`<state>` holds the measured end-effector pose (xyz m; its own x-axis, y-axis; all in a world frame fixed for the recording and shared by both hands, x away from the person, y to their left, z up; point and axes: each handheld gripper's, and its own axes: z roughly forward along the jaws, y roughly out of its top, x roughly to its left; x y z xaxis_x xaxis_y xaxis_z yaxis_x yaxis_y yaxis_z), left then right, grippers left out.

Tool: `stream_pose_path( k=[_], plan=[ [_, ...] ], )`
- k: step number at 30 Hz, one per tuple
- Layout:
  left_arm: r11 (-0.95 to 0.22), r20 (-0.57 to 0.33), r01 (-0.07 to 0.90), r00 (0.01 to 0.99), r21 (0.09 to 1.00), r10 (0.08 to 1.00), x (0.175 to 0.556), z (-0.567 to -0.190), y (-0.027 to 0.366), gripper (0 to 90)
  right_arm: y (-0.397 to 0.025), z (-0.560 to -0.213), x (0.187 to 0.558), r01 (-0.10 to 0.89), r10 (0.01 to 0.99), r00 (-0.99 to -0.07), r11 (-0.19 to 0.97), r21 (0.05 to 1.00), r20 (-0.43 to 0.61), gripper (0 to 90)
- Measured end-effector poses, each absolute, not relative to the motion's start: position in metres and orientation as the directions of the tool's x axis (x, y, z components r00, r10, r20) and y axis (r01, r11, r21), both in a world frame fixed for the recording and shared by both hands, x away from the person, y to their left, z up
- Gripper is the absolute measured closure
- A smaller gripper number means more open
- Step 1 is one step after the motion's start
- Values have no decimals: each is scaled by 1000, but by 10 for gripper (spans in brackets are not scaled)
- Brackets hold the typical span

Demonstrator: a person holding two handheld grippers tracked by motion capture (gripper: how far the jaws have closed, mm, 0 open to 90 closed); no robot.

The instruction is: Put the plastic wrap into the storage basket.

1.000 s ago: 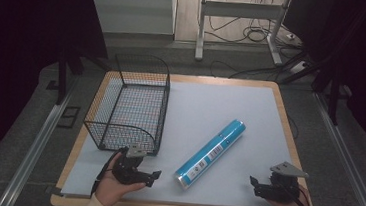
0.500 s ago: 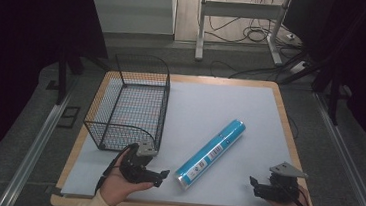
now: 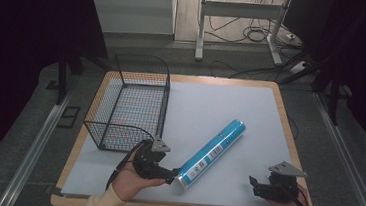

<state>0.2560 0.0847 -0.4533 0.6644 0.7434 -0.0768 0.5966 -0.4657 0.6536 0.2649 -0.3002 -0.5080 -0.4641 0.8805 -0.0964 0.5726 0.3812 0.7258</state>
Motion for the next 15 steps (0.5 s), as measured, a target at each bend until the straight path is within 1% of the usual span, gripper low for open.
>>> stream_pose_path(
  k=[3,15],
  plan=[
    [-474,-65,597,663,647,746,258,-454,81,161,-299,-508,265,573,879,-467,384,724,-97,107],
    [-506,-63,586,690,632,721,273,-452,58,166,-300,-508,265,570,880,-465,379,729,-94,107]
  ],
)
